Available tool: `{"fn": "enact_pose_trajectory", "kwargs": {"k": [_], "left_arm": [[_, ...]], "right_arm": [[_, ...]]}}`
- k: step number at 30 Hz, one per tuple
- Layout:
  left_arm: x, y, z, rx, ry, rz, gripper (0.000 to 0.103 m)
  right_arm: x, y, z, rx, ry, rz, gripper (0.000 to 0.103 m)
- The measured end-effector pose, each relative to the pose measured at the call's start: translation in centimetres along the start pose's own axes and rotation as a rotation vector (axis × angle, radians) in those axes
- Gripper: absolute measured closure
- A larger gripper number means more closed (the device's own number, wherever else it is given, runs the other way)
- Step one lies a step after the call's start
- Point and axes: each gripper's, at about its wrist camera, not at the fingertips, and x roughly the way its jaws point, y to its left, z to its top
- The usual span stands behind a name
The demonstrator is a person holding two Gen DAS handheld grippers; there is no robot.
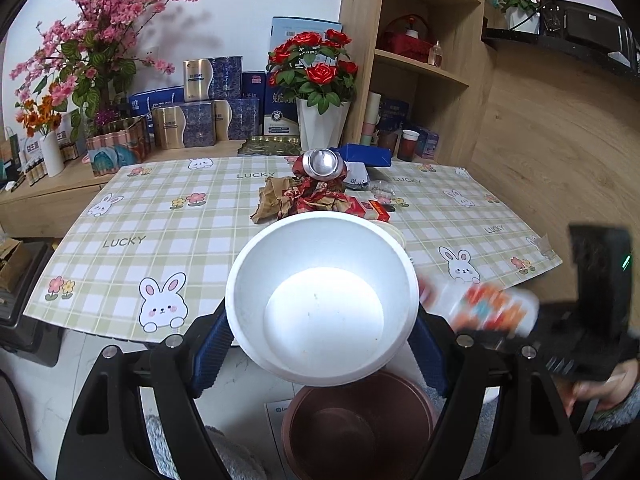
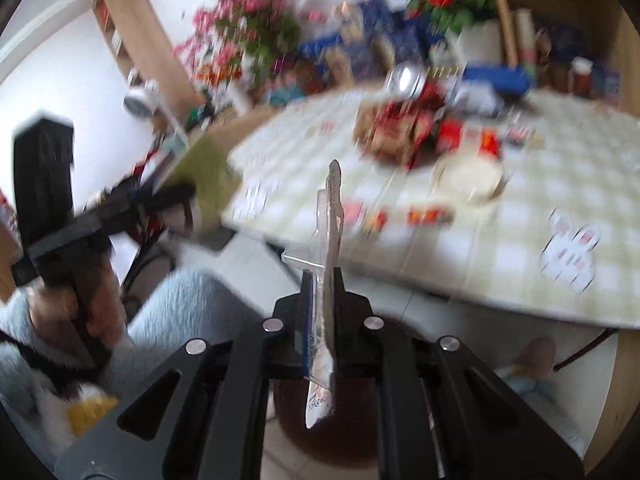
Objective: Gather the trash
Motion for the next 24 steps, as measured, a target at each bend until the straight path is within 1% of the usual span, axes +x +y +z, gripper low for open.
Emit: {"fn": "enact_pose_trajectory", "kwargs": {"k": [2,4,5,7,12,13,15,17,20,23,24], "left_arm": [[0.0,-0.2,-0.2,0.004,0.003,0.002,0.026],[0.1,-0.3,-0.5,0.009,0.005,0.003,0.026],[0.2,-0.3,-0.7,0.011,0.005,0.003,0.026],[0.5,-0.4,-0.9,0.011,0.007,0.003,0.026],[1.5,-0.4,-1.9,0.008,0.023,-0.018,0.026],[1.7,-0.4,-2.1,0.011,0.027,-0.020,0.026],[2.3,-0.4,-2.7,0.006,0.048,-0.033,0.026],[2.9,-0.5,-3.3,0.000,0.068,-0.051,0.026],[3.8,-0.8,-4.4,-0.001,0.105,-0.069,0.026],[4.5,-0.7,-5.1,-0.011,0.131,-0.086,0.026],[4.8,-0.7,-5.2,-0.020,0.142,-0.093,0.026]], "right_arm": [[1.7,0.4,-1.0,-0.030,0.081,0.021,0.091],[3.3,0.4,-1.7,-0.030,0.148,0.021,0.091],[4.4,0.3,-2.1,-0.005,0.176,0.008,0.091],[5.9,-0.2,-2.8,0.048,0.220,0.019,0.090],[10.2,-2.3,-4.8,0.152,0.321,-0.042,0.090],[10.8,-2.7,-5.3,0.176,0.336,-0.043,0.090],[12.4,-4.1,-6.6,0.241,0.400,-0.064,0.090],[12.7,-5.3,-7.1,0.287,0.421,-0.095,0.090],[12.4,-7.0,-7.4,0.368,0.421,-0.146,0.090],[11.7,-8.2,-7.6,0.434,0.405,-0.152,0.090],[11.5,-8.6,-7.6,0.446,0.402,-0.152,0.087]]}}
